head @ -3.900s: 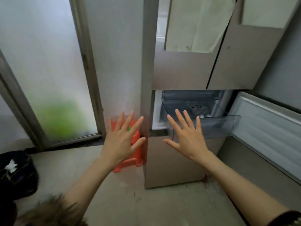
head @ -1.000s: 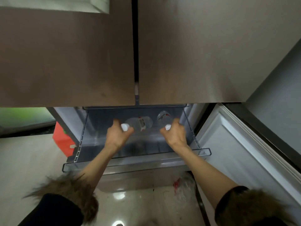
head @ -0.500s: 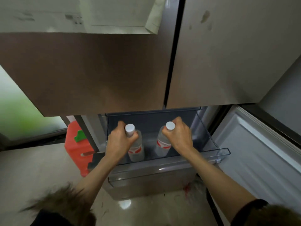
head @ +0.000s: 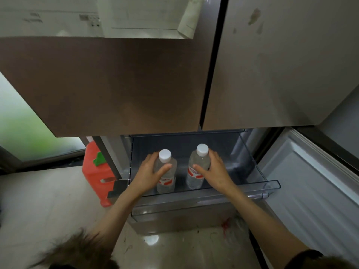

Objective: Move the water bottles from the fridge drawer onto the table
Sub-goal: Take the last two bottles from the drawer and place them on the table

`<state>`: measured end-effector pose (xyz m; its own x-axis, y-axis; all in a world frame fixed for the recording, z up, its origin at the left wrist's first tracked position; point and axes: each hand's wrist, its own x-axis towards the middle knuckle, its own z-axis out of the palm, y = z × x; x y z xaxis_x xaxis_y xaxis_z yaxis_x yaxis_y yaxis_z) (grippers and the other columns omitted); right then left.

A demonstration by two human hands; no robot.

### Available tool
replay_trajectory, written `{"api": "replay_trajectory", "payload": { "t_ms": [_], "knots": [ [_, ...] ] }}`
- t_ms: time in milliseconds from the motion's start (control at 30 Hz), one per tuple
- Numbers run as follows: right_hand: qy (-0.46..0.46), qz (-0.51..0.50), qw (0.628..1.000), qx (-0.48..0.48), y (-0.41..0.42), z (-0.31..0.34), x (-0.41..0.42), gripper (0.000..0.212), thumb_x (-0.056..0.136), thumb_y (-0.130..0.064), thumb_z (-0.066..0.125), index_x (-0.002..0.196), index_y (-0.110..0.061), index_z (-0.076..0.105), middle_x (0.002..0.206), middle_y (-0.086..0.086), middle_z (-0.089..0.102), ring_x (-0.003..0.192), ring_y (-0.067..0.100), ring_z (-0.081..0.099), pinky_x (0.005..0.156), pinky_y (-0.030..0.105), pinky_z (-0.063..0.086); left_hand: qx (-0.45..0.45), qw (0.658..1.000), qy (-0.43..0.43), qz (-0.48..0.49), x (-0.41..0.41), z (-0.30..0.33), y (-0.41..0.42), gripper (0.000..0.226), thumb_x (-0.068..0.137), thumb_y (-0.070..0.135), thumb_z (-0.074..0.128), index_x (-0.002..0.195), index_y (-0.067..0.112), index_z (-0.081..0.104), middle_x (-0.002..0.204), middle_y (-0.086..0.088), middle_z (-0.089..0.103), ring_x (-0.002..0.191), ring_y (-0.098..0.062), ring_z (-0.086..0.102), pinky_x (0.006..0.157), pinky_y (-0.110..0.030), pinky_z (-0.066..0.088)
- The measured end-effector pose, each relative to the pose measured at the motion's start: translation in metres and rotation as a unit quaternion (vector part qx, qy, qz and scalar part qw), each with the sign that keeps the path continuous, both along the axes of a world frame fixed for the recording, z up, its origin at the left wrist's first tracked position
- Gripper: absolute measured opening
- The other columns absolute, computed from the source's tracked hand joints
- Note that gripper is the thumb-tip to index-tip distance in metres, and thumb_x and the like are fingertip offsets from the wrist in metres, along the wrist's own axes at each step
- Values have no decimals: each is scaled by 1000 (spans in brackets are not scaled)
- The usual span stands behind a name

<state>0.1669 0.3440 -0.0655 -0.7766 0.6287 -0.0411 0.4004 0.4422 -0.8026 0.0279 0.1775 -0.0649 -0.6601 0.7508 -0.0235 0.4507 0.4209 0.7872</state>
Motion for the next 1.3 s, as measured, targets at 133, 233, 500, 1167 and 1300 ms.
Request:
{"api": "replay_trajectory", "payload": {
  "t_ms": [133,233,500,1167,1300],
  "knots": [
    [-7,23,998,-60,6,-4,-2,68,76,-24,74,134,-23,38,134,1,44,120,17,46,103,41,42,-18,996,-61,-68,-10,0,-11,61,88,26,60,140,26,30,138,0,37,125,-16,37,103,-31,35],
    [-1,30,997,-77,9,-9,-3,76,69,-24,80,132,-26,38,127,-1,50,115,16,51,100,42,45,-32,993,-88,-76,-16,1,-12,59,82,37,63,130,44,29,136,2,40,123,-18,40,104,-40,39],
    [-46,55,994,-84,17,-7,-3,74,70,-24,79,129,-19,35,116,-5,52,113,17,52,95,34,46,-42,984,-105,-137,-19,-3,-13,79,78,14,71,133,36,19,134,8,38,125,-10,36,101,-27,36],
    [134,112,981,83,-52,78,22,56,75,-35,74,117,-44,38,116,-20,49,103,-12,46,80,5,36,121,976,177,23,17,51,-69,73,66,56,69,126,38,32,121,19,41,110,9,38,87,-2,29],
    [187,140,970,71,-73,112,22,72,72,-29,77,122,-47,29,121,-23,42,108,-7,41,84,4,31,138,968,192,78,37,89,-92,74,66,46,70,130,29,37,126,11,48,112,-3,45,94,-18,40]
  ]
}}
